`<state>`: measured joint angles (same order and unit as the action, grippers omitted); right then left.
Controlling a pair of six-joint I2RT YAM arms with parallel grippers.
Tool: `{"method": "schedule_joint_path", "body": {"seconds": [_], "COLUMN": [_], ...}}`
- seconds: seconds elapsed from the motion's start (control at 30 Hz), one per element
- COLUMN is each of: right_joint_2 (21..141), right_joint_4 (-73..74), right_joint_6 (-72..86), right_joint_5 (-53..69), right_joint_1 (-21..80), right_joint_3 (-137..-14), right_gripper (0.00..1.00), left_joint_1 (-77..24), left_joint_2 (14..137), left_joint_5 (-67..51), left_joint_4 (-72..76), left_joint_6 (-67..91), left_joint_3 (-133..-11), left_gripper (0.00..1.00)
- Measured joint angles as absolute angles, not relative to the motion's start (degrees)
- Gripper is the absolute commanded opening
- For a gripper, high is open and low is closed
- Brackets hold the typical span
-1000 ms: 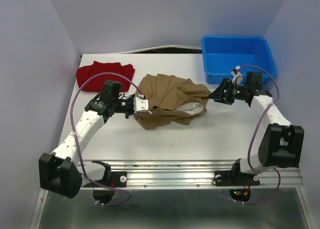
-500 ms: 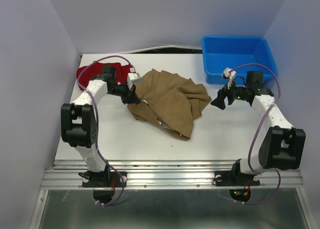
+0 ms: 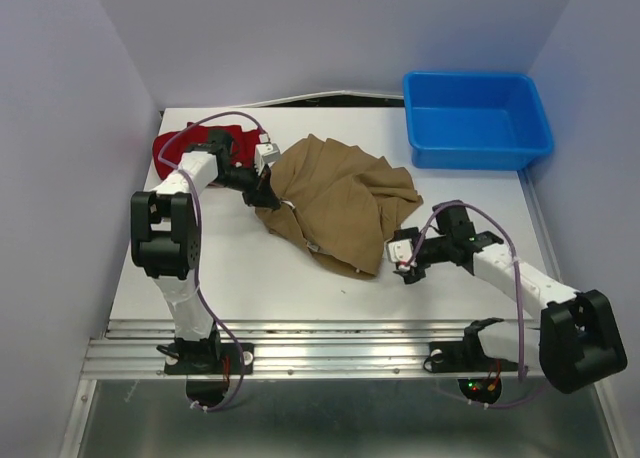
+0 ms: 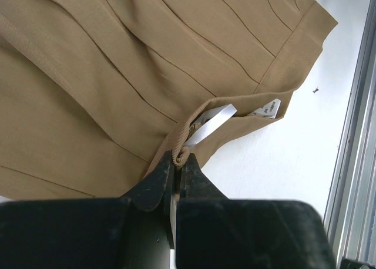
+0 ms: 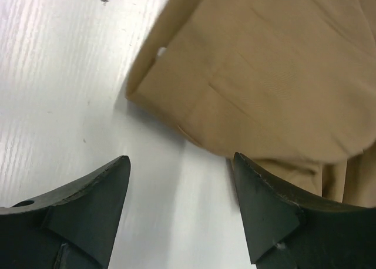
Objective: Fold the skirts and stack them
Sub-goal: Flatten the skirt out
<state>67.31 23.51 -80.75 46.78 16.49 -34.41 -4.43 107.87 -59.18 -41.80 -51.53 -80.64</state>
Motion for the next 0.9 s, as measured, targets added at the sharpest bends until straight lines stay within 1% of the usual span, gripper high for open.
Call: {"method": "schedule_joint_path", "body": {"seconds": [0.1, 0.23, 0.33, 0.37, 0.4, 0.47, 0.5, 0.53, 0.57, 0.63, 0.73, 0.77, 0.87, 0.9], "right_joint_2": [67.7, 70.15, 72.71, 73.28, 73.73, 74.83, 75.53, 76.09, 76.25, 76.09, 74.52, 73.38, 69.78, 68.73], "right_joint_4": [18.59, 14.06, 10.15, 8.97, 8.08, 6.28, 5.26, 4.36, 3.88, 2.31, 1.43, 1.32, 0.78, 0.78], "right_joint_6": [-81.84, -83.02, -84.31, -84.71, -84.99, -85.69, -85.69, -85.93, -85.86, -86.3, -84.23, -82.43, -74.43, -70.7], "right_joint_5": [44.21, 41.36, 39.29, 38.7, 38.28, 37.69, 37.39, 37.19, 37.1, 37.21, 37.76, 38.17, 38.83, 38.72], "right_joint_1": [22.61, 27.07, 28.88, 29.43, 29.95, 31.0, 31.62, 32.03, 32.32, 32.51, 32.62, 32.64, 32.67, 32.67], "right_joint_3": [-31.35, -29.98, -29.95, -29.91, -29.89, -29.89, -29.89, -29.82, -29.71, -28.95, -27.94, -27.86, -28.29, -28.97], "right_gripper": [0.73, 0.71, 0.66, 0.63, 0.54, 0.45, 0.36, 0.3, 0.16, 0.01, 0.01, 0.01, 0.01, 0.01], "left_joint_1": [-4.43, -4.43, -4.43, -4.43, -4.43, -4.43, -4.43, -4.43, -4.4, -4.32, -3.84, -3.57, -2.66, -2.37], "left_joint_2": [107.87, 107.87, 107.85, 107.85, 107.85, 107.83, 107.83, 107.83, 107.83, 107.61, 107.11, 106.76, 105.54, 104.99], "left_joint_5": [-59.16, -59.09, -59.09, -59.07, -59.07, -59.07, -59.05, -58.98, -58.96, -58.92, -58.85, -58.83, -58.78, -58.87], "left_joint_4": [-41.69, -41.41, -41.08, -40.95, -40.77, -40.45, -40.23, -40.1, -39.86, -39.05, -38.41, -38.22, -38.5, -38.81], "left_joint_6": [-50.87, -50.37, -50.19, -50.04, -50.0, -49.82, -49.6, -49.34, -49.08, -48.49, -47.31, -46.98, -47.22, -48.1], "left_joint_3": [-80.64, -80.62, -80.23, -80.05, -79.85, -79.4, -79.18, -79.05, -78.91, -78.41, -77.89, -77.73, -77.56, -77.56], "left_gripper": [0.03, 0.04, 0.04, 0.05, 0.05, 0.06, 0.06, 0.07, 0.08, 0.09, 0.13, 0.17, 0.23, 0.29]}}
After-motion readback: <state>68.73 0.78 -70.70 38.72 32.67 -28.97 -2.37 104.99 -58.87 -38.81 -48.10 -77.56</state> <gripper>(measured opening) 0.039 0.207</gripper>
